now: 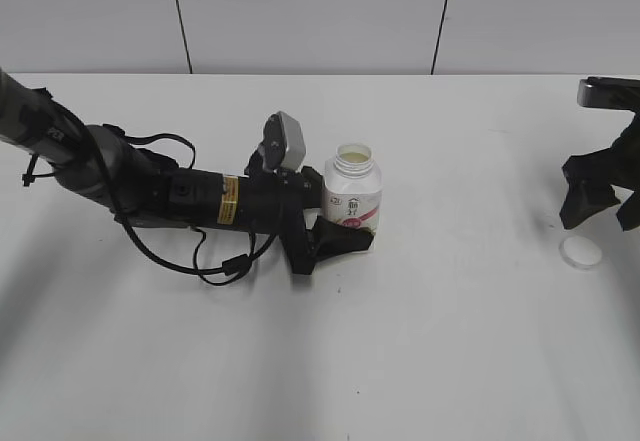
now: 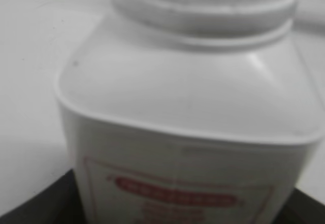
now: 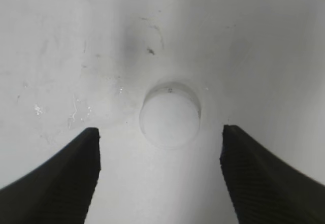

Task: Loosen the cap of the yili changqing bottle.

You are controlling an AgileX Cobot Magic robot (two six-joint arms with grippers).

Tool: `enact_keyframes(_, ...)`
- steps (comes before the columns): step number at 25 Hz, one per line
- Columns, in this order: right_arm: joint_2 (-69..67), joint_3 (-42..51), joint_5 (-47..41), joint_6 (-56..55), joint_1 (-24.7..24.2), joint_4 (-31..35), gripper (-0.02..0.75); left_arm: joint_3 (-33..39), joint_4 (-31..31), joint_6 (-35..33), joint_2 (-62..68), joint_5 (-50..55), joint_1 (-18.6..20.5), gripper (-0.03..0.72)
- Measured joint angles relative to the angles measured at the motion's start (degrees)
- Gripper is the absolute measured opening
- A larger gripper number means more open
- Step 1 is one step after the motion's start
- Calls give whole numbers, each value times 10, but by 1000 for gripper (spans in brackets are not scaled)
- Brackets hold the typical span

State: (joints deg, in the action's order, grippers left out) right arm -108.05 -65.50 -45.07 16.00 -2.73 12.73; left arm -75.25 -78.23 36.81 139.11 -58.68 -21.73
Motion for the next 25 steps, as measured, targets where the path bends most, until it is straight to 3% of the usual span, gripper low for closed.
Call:
enact_keyframes(16, 0, 0, 0, -1, 0, 0, 580, 0, 32, 0, -1, -6, -1, 573)
enact_keyframes(25, 0, 0, -1, -1, 0, 0, 580, 0, -4, 0, -46, -25, -1, 575)
